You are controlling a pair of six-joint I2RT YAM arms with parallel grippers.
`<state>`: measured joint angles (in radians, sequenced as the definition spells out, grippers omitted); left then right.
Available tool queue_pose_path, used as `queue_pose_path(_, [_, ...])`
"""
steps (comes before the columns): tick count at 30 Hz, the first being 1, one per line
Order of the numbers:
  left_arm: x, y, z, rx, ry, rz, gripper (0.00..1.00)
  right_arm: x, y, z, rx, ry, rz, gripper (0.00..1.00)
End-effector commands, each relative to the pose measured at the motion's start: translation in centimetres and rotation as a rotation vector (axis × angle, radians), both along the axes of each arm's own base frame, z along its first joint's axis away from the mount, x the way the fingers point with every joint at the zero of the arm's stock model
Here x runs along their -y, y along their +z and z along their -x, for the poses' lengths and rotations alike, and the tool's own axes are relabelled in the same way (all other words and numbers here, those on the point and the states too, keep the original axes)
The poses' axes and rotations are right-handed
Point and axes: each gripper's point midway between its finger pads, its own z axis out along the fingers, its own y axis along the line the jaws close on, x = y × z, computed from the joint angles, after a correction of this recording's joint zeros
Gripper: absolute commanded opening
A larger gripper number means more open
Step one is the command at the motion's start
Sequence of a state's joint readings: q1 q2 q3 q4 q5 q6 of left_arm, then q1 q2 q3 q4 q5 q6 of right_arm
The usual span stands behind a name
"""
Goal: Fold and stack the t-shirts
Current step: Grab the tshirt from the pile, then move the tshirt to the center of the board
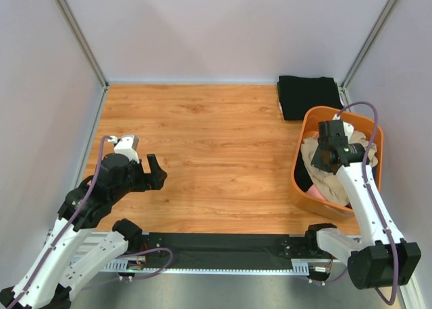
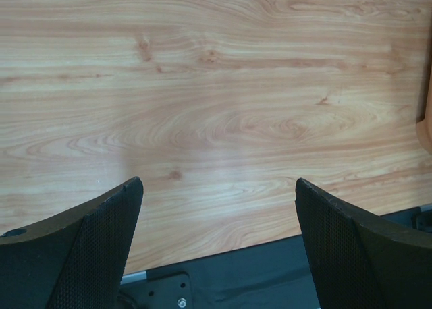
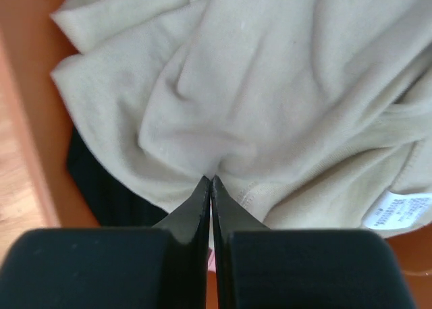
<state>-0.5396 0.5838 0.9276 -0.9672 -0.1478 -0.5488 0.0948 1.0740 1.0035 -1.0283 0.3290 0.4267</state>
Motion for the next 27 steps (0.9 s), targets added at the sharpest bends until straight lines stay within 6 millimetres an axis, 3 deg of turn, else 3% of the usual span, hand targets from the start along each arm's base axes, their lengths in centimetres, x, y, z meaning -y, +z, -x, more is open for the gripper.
queue_pose_path(1, [-0.8, 0.7, -0.2, 0.038, 0.01, -0.028, 1.0, -0.1, 6.1, -2.0, 0.198, 0.012, -0.018, 0.0])
queue_pose_path(2, [-0.9, 0.8, -0.2, 0.041, 0.015, -0.03, 1.0, -0.3, 7.4, -2.4, 0.229, 0.019, -0.03, 0.0])
queue_pose_path(3, [-0.9, 1.2, -0.2, 0.051, 0.017, -0.027, 1.0, -1.2, 11.3, -3.5, 0.324, 0.045, -0.072, 0.0])
queue_pose_path(5, [-1.1, 1.4, -0.3, 0.061, 0.024, -0.033, 1.0, -2.9, 14.5, -4.9, 0.38, 0.102, -0.129, 0.0])
queue_pose_path(6, [-1.1, 1.7, -0.3, 0.068, 0.025, -0.03, 1.0, -4.4, 20.2, -5.5, 0.511, 0.164, -0.18, 0.0])
queue_pose_path(8, [-1.3, 2.0, -0.4, 0.074, 0.033, -0.032, 1.0, -8.6, 24.4, -6.8, 0.575, 0.302, -0.235, 0.0])
queue_pose_path(9, [-1.4, 2.1, -0.4, 0.078, 0.038, -0.031, 1.0, -12.8, 26.8, -6.2, 0.606, 0.466, -0.292, 0.0])
queue_pose_path(10, [-1.6, 2.2, -0.5, 0.083, 0.049, -0.035, 1.0, -14.7, 33.2, -4.8, 0.752, 0.559, -0.346, 0.0])
queue_pose_path(11, [-1.7, 2.3, -0.4, 0.083, 0.055, -0.037, 1.0, -17.7, 34.2, -5.4, 0.75, 0.654, -0.396, 0.0])
queue_pose_path(12, [-1.9, 2.3, -0.4, 0.086, 0.062, -0.042, 1.0, -20.6, 36.4, -3.9, 0.781, 0.797, -0.485, 0.0])
queue_pose_path(13, [-2.2, 2.4, -0.4, 0.09, 0.079, -0.045, 1.0, -22.9, 40.6, -2.0, 0.889, 0.902, -0.55, 0.0])
queue_pose_path(15, [-2.6, 2.7, -0.2, 0.095, 0.09, -0.049, 1.0, -24.5, 42.7, -0.5, 0.951, 0.969, -0.609, 0.0])
queue_pose_path(16, [-2.8, 3.0, -0.2, 0.103, 0.099, -0.051, 1.0, -24.3, 44.2, 0.2, 1.009, 0.965, -0.642, 0.0])
queue_pose_path(17, [-3.0, 3.3, 0.0, 0.107, 0.108, -0.047, 1.0, -24.8, 42.2, -0.9, 0.962, 0.948, -0.627, 0.0])
queue_pose_path(19, [-3.5, 3.6, 0.2, 0.116, 0.123, -0.05, 1.0, -23.3, 40.7, -2.2, 0.972, 0.862, -0.554, 0.0])
queue_pose_path(20, [-3.7, 3.9, 0.4, 0.117, 0.127, -0.048, 1.0, -22.8, 36.2, -4.7, 0.872, 0.772, -0.481, 0.15])
queue_pose_path(21, [-3.8, 4.0, 0.5, 0.119, 0.13, -0.049, 1.0, -21.9, 34.0, -5.8, 0.824, 0.716, -0.431, 0.51])
queue_pose_path(22, [-3.9, 4.0, 0.7, 0.113, 0.129, -0.052, 1.0, -21.2, 31.0, -6.3, 0.745, 0.677, -0.381, 1.0])
queue_pose_path(23, [-3.9, 4.2, 0.8, 0.115, 0.127, -0.05, 1.0, -20.6, 26.5, -7.2, 0.635, 0.63, -0.323, 1.0])
queue_pose_path(25, [-4.0, 4.0, 1.1, 0.101, 0.127, -0.058, 1.0, -17.2, 21.9, -7.9, 0.537, 0.479, -0.217, 1.0])
queue_pose_path(26, [-4.1, 3.9, 1.2, 0.096, 0.128, -0.059, 1.0, -16.4, 20.3, -7.8, 0.506, 0.434, -0.216, 1.0])
queue_pose_path(27, [-4.1, 3.8, 1.2, 0.092, 0.129, -0.061, 1.0, -15.3, 16.3, -7.7, 0.426, 0.392, -0.174, 1.0])
